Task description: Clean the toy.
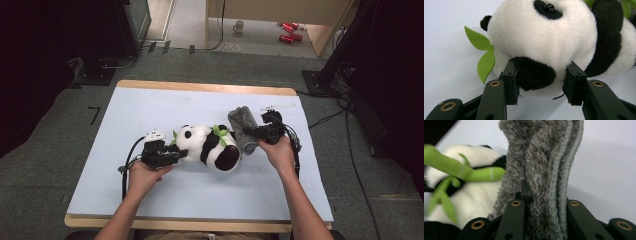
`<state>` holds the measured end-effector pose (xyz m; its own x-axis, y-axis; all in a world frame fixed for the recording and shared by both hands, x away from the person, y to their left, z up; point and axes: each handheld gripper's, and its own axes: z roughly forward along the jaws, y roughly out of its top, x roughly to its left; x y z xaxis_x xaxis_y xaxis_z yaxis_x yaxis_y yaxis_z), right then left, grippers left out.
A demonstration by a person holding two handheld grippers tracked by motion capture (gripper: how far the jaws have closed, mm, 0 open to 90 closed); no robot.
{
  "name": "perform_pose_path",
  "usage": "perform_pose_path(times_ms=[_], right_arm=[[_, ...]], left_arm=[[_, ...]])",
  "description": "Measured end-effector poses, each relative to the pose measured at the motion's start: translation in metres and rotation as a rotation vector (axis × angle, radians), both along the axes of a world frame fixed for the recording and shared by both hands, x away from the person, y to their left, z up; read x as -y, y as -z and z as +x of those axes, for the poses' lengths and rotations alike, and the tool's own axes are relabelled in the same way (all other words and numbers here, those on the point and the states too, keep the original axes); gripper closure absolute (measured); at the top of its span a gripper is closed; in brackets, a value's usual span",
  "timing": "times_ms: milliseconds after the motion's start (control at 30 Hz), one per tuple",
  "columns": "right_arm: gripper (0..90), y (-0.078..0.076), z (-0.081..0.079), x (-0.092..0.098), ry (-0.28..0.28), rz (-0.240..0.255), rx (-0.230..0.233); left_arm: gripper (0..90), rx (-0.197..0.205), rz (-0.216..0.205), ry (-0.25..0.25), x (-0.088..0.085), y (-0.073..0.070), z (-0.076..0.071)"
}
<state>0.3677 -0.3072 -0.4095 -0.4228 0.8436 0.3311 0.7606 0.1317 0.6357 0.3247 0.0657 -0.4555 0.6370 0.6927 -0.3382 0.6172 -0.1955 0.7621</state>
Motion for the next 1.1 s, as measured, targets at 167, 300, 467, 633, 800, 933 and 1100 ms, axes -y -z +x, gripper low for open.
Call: perform_pose_path(times_ms=[167, 300, 467, 633, 800, 933, 1100], right_arm=[[78.6, 0.009, -0.004, 0.014, 0.058, -0.002, -0.031], [78.7, 0.011, -0.009, 0.026, 0.093, -0.017, -0.052], [78.7, -0.002, -0.019, 0.037, 0.118, 0.013, -0.005], [78.6, -0.022, -0.026, 0.034, 0.095, 0.112, 0.061], [78.6, -0.034, -0.026, 0.014, 0.03, 0.119, 0.096], [78.5, -0.041, -0.023, -0.004, -0.015, 0.111, 0.117], [78.4, -0.038, -0.016, -0.018, -0.052, 0.051, 0.115]], left_arm=[[54.3, -0.037, -0.009, 0.022, -0.003, -0.003, 0.011], [54.3, -0.059, -0.006, 0.032, -0.002, -0.007, 0.02], [54.6, -0.057, 0.014, 0.049, -0.001, -0.009, 0.026], [54.5, -0.056, 0.015, 0.055, -0.001, -0.009, 0.031], [54.3, -0.046, 0.022, 0.054, -0.001, -0.008, 0.027], [53.8, -0.033, 0.031, 0.052, -0.002, -0.006, 0.022], [53.7, -0.032, 0.053, 0.057, -0.003, -0.003, 0.014]])
